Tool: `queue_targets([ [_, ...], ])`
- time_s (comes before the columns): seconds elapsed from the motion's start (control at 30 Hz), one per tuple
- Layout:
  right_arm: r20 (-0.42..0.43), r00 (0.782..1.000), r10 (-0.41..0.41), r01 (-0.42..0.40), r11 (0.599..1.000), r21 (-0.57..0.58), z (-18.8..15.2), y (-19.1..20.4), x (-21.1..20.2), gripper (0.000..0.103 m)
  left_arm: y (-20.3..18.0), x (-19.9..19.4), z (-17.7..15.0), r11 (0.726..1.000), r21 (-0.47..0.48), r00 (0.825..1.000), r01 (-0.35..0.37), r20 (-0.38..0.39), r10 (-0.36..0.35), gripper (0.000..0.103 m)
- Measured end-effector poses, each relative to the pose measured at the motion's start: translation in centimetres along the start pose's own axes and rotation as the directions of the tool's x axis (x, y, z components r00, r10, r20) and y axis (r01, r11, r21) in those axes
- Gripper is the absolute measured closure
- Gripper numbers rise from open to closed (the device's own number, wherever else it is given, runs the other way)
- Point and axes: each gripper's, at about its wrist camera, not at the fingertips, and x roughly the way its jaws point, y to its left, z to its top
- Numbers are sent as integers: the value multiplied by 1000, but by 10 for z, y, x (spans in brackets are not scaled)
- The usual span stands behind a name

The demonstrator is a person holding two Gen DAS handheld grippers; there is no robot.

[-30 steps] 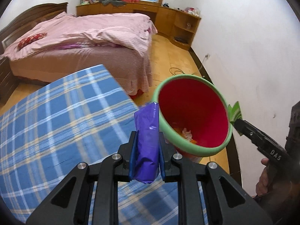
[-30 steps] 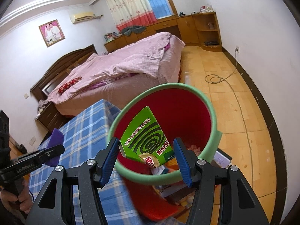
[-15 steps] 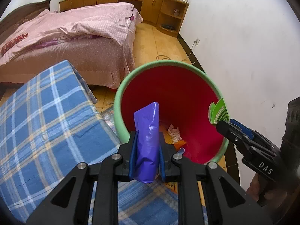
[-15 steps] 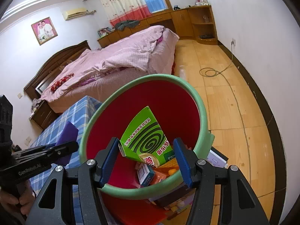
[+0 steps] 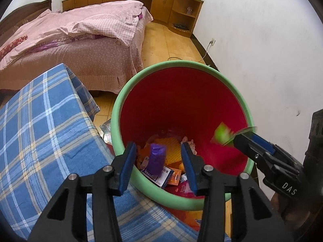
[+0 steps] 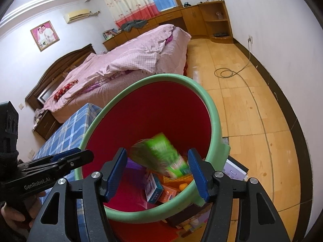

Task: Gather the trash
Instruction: 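Open the right tool to drop the green packet while the left tool releases the purple bag, then move both open tools back over the table toward the walnuts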

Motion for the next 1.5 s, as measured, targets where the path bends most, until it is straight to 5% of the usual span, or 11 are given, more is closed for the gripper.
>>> queue_targets([
  [0.4,44,999,23,-23,1000,-7,-6,13,-28,28,13,-33,-16,999,-41,999,-21,31,22,57],
  [0.87,79,991,112,-107,992,-63,-28,67,-86,28,47,-125,-66,988,-130,987,-89,119,105,57],
  [1.5,42,966,256,-237,938,-254,-96,177,-121,23,119,-231,-165,920,-326,940,-216,187,287,55],
])
